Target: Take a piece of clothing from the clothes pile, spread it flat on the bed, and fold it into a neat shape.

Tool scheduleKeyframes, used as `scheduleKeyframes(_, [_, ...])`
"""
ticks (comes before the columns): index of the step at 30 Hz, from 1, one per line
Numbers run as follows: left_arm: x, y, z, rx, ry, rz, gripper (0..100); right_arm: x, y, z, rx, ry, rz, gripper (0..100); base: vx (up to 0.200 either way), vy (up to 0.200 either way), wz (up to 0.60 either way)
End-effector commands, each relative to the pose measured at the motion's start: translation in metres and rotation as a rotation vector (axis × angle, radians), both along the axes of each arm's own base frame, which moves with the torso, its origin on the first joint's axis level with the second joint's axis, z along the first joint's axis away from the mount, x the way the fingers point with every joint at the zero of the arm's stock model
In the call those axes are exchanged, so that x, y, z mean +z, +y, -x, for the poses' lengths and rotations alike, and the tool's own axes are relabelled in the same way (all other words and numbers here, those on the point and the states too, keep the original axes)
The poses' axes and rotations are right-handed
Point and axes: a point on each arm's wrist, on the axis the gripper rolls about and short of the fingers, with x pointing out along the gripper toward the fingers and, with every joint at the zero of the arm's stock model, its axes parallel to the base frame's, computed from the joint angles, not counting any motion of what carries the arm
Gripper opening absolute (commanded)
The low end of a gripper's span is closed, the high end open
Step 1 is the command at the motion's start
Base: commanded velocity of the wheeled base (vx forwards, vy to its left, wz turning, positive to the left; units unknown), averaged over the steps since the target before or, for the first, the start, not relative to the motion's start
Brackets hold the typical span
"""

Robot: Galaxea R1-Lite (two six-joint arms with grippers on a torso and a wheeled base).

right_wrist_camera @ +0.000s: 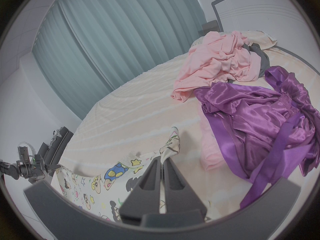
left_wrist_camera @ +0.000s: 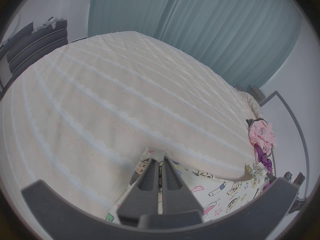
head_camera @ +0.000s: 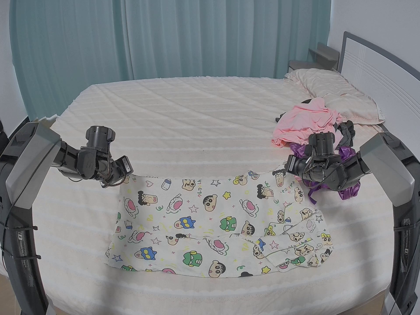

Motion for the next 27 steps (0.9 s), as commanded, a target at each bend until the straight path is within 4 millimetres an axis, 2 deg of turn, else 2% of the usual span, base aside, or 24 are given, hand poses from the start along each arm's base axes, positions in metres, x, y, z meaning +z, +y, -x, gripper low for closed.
scheduleKeyframes(1, [0.015, 0.001, 0.015, -0.002, -0.011, 0.0, 0, 0.016, -0.003, 0.021, 0.016, -0.027, -0.011, 0, 0.0, 0.0, 0.0])
scheduleKeyframes(9, [0.022, 0.002, 0.039, -0.006, 0.016, 0.001, 0, 0.016, -0.004, 0.049, 0.037, -0.024, -0.007, 0, 0.0, 0.0, 0.0])
scheduleKeyframes(14, [0.031, 0.003, 0.06, -0.011, 0.027, 0.001, 0, 0.023, -0.007, 0.072, 0.044, -0.03, -0.008, 0, 0.0, 0.0, 0.0])
scheduleKeyframes(21, [0.01, 0.004, 0.086, -0.067, 0.094, -0.058, 0, 0.014, -0.005, 0.106, 0.076, 0.005, -0.005, 0, 0.0, 0.0, 0.0])
scheduleKeyframes(22, [0.01, 0.004, 0.086, -0.067, 0.094, -0.058, 0, 0.014, -0.005, 0.106, 0.076, 0.005, -0.005, 0, 0.0, 0.0, 0.0])
scheduleKeyframes(27, [-0.014, 0.001, 0.102, -0.078, 0.072, -0.06, 0, -0.004, -0.008, 0.127, 0.086, 0.051, 0.002, 0, 0.0, 0.0, 0.0])
